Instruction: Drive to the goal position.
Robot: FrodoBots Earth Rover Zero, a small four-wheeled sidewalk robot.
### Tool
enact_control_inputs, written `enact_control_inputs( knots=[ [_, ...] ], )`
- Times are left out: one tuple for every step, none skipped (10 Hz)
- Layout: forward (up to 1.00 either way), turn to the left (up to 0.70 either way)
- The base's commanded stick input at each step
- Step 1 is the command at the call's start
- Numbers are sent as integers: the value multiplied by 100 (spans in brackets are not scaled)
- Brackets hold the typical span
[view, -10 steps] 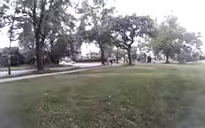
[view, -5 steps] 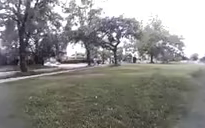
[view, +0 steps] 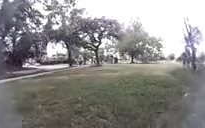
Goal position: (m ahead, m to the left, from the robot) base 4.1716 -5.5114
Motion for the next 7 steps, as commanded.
enact_control_inputs(
  knots=[
    [0,-50],
    [0,-50],
    [0,-50],
    [0,-50],
    [0,-50],
    [0,-50],
    [0,-50]
  ],
)
